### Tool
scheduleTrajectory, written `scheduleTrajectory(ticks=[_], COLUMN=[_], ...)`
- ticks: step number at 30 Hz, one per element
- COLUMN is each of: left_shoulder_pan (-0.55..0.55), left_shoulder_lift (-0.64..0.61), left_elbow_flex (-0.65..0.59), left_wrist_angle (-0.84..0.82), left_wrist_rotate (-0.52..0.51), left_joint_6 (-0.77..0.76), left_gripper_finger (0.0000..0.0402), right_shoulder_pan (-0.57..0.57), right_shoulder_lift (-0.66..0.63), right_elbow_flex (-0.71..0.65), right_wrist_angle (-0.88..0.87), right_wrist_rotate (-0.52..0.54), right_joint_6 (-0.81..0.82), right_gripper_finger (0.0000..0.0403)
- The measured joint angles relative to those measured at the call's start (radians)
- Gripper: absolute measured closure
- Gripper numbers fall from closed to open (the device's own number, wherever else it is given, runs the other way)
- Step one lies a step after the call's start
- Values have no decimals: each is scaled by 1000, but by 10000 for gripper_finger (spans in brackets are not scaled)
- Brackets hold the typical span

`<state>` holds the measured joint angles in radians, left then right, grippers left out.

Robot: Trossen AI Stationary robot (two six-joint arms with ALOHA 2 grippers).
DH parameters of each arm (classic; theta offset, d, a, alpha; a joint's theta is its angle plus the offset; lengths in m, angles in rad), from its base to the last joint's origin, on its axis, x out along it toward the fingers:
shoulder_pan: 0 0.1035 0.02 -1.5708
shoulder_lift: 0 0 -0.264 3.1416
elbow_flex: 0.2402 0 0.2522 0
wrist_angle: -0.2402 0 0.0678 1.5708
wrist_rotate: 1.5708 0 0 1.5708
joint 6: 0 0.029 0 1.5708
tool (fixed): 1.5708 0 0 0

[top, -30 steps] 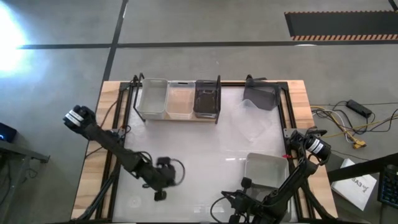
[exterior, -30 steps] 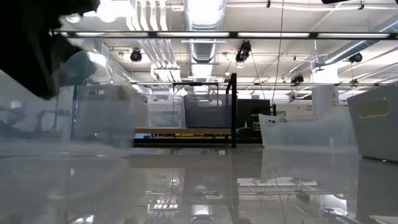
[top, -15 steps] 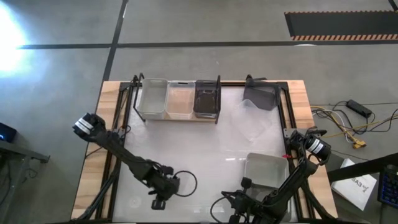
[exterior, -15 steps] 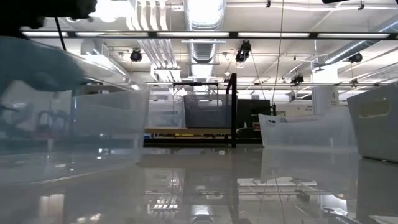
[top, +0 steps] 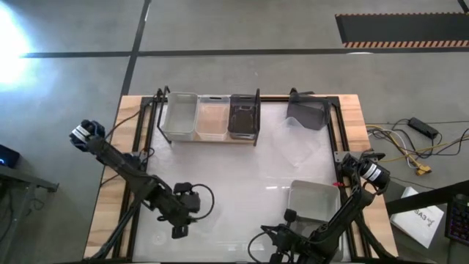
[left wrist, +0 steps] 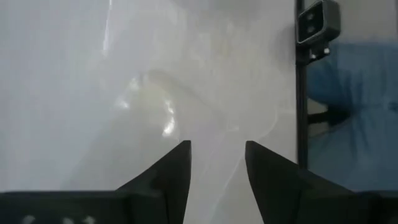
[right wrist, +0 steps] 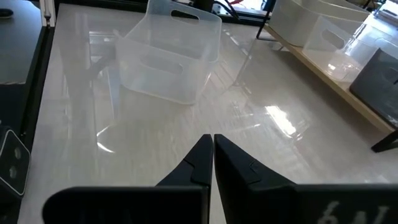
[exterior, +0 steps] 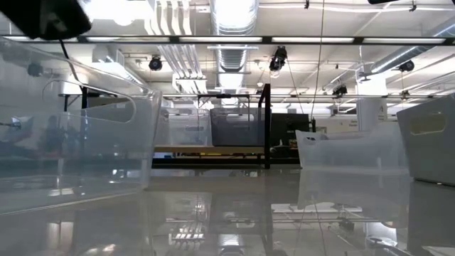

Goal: Stack baskets on shelf by color
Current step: Stack the left transparent bin on top of the transparent bin on the shelf

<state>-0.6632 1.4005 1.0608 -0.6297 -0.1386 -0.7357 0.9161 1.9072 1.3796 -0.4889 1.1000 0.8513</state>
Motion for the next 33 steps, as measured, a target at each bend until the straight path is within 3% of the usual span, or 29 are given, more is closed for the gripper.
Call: scheduleTrajectory(ticks=[4, 7, 12, 17, 22, 28, 31, 33], left_shoulder_pan=[18, 64, 138, 189, 267, 309, 309, 309], left_shoulder_lift=[4, 35, 71, 87, 117, 183, 201, 204], left_elbow_flex=[22, 25, 23, 23, 15, 5, 6, 5], left_wrist_angle=[-17, -29, -40, -53, -144, -174, -169, -168], left_wrist_rotate=[-80, -83, -88, -131, -39, -6, 5, 24], left_joint_6=[257, 464, 672, 746, 766, 799, 795, 788], left_gripper_finger=[285, 294, 305, 305, 274, 228, 240, 271], right_shoulder_pan=[0, -2, -2, -2, -2, -2, -2, -2], right_shoulder_lift=[0, 0, 0, 0, 0, 0, 0, 0], right_elbow_flex=[0, 0, 0, 0, 0, 0, 0, 0], right_wrist_angle=[0, -1, 0, 0, 1, 5, 5, 5], right_wrist_rotate=[0, 0, 0, 0, 0, 0, 0, 0], right_joint_6=[0, 0, 2, 15, 39, 40, 40, 39], right_gripper_finger=[394, 394, 394, 394, 394, 394, 394, 394])
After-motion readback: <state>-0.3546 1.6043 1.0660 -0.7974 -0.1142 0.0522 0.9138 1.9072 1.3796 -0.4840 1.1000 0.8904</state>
